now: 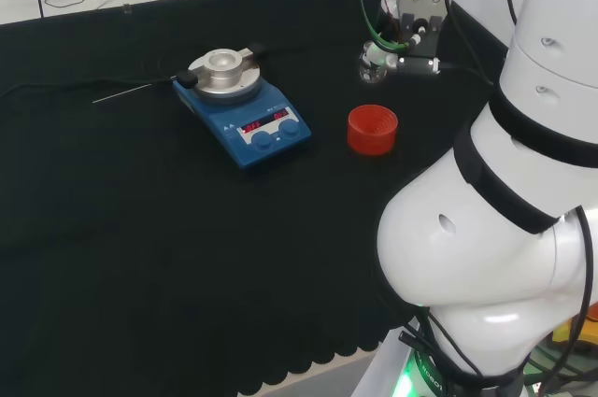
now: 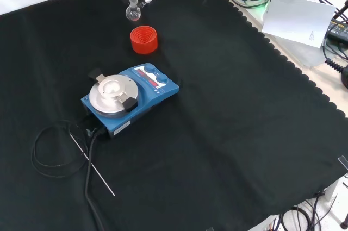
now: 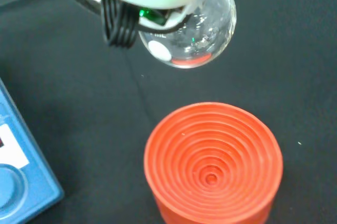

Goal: Place the round-bottom flask on the heater.

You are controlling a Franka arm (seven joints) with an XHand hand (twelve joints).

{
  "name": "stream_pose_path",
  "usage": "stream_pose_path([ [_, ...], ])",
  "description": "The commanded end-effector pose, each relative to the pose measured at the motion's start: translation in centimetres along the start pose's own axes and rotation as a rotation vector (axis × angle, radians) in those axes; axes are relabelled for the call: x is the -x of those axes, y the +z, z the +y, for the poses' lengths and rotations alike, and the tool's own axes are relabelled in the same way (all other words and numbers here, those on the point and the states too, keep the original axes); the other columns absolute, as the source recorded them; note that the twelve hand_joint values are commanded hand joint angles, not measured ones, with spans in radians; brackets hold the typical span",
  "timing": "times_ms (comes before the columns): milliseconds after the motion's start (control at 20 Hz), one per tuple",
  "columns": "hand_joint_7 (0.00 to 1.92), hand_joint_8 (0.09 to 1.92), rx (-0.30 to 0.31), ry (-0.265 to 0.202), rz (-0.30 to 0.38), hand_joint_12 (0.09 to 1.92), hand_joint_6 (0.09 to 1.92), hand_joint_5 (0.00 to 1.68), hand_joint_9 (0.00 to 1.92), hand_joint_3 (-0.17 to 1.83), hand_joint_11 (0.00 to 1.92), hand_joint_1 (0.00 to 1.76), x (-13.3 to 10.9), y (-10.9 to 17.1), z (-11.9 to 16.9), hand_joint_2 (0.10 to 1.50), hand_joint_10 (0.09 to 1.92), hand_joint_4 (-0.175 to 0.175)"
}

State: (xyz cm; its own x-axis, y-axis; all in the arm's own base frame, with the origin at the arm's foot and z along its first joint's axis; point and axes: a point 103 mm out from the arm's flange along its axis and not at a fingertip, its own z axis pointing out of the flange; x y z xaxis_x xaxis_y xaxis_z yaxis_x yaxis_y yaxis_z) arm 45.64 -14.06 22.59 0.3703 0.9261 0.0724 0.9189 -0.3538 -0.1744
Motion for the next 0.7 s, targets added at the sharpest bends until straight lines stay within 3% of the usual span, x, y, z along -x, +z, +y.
stream_pose_path([
  [50, 0.35, 0.62, 0.003, -0.061, -0.021, 1.32, 0.93, 1.17, 0.62, 0.83, 0.38, 1.15, -3.8, -3.1, 0.2, 0.62, 0.57, -0.028],
  [700, 0.34, 0.62, -0.013, -0.182, -0.050, 1.32, 0.93, 1.17, 0.61, 0.83, 0.38, 1.15, -11.8, -5.1, 3.5, 0.62, 0.57, -0.035],
])
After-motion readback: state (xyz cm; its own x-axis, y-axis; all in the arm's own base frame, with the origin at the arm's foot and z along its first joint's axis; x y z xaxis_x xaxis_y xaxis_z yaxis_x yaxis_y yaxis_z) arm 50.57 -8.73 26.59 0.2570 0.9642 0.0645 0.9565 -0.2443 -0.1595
